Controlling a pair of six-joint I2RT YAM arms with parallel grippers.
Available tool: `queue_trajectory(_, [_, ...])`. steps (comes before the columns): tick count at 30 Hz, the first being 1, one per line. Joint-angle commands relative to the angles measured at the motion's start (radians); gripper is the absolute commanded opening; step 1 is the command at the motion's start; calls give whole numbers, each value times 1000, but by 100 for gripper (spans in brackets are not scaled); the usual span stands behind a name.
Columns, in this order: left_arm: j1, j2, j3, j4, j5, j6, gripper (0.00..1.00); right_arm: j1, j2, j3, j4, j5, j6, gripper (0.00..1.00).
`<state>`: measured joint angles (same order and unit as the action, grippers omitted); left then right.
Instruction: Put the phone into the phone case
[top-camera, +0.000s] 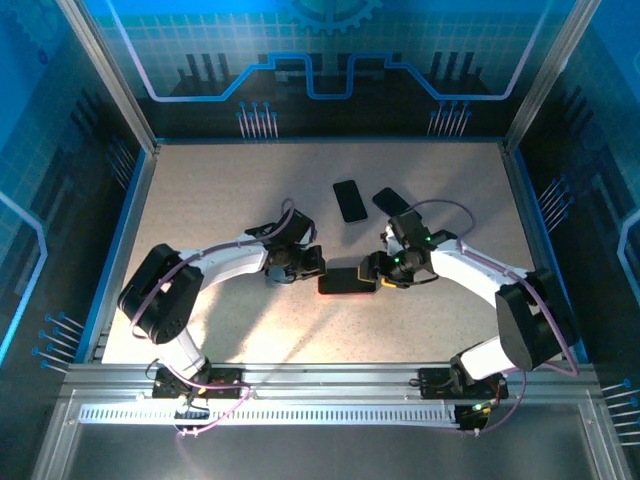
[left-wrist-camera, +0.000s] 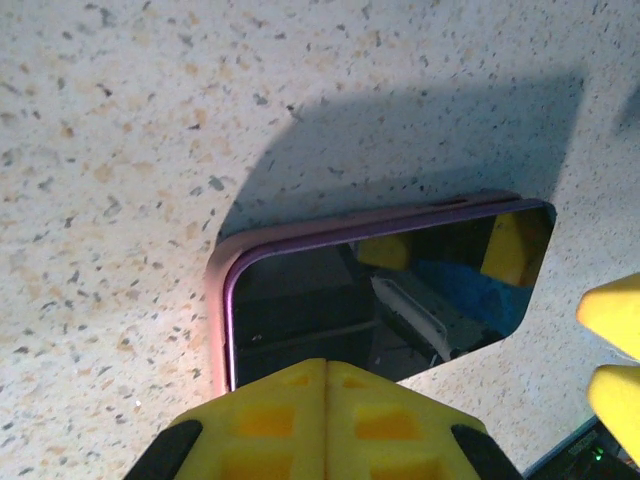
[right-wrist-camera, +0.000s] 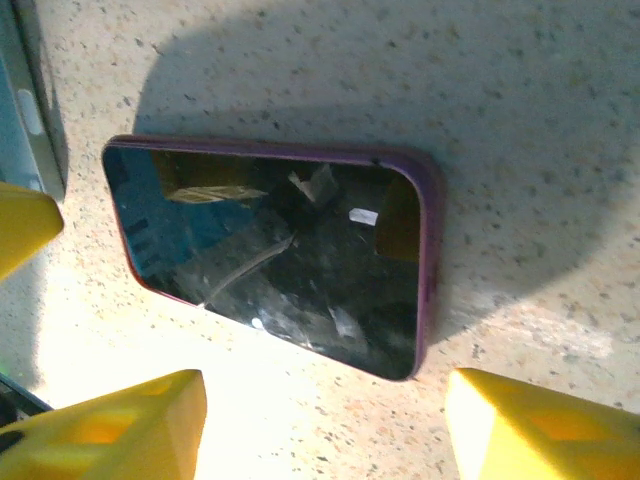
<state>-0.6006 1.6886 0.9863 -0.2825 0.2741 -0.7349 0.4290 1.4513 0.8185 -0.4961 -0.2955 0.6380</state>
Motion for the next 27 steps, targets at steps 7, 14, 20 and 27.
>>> queue_trajectory(7, [-8,22,-7,-31,-7,-21,7,-45,-22,-78,81,-51,3,48])
queue_trajectory(14, [-8,-13,-39,-49,-14,-25,7,-44,11,-71,100,-74,2,27])
queue_trajectory(20, [-7,-33,-68,-64,-21,-25,7,-49,4,-86,103,-80,-2,15])
queue_trajectory(27, [-8,-62,-103,-57,-26,-44,6,-69,13,-113,127,-106,1,8])
